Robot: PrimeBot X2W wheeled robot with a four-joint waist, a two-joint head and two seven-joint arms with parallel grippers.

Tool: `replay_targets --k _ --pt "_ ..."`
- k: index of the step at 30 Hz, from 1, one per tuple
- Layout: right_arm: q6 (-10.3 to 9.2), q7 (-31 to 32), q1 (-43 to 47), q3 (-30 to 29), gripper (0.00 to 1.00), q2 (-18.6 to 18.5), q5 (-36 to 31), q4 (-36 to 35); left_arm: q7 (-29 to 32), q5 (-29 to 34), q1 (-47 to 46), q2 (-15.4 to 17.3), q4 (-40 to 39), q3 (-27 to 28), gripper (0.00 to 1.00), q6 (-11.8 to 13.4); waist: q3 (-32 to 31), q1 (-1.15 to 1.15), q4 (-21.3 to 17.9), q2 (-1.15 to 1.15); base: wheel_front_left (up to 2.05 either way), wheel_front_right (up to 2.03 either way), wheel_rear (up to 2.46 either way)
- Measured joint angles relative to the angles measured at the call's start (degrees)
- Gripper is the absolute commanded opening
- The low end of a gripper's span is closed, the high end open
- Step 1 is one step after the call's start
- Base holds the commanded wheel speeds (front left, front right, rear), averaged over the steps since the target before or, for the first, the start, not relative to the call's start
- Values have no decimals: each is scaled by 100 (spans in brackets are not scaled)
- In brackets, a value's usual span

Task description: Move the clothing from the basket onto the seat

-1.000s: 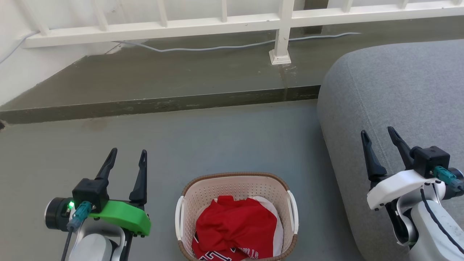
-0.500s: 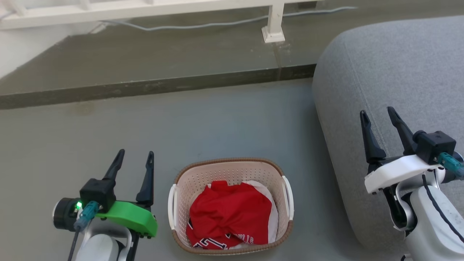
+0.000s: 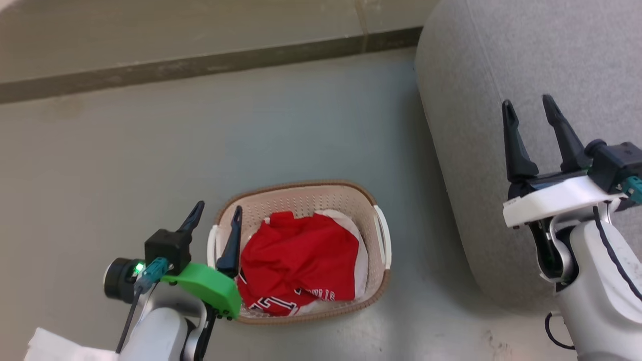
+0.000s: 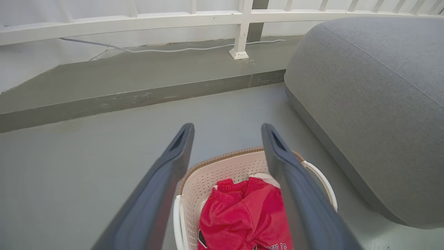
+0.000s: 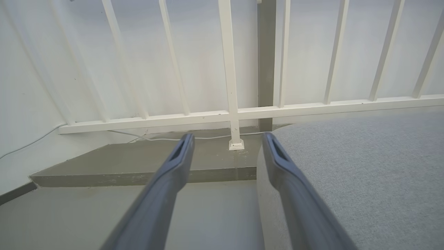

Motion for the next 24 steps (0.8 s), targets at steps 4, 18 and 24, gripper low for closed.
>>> replay_targets --k 4,18,24 --pt "41 -5 -147 -35 100 73 3 -136 64 35 -221 -67 168 -90 100 -30 300 0 -121 0 0 0 0" --pt "147 -22 -711 -113 100 291 12 -589 519 200 -1021 -113 1091 -365 100 -105 1412 0 -578 0 0 0 0" --pt "187 -22 -957 -134 100 468 16 -786 694 345 -1397 -134 1433 -416 100 -131 1905 1 -757 0 0 0 0"
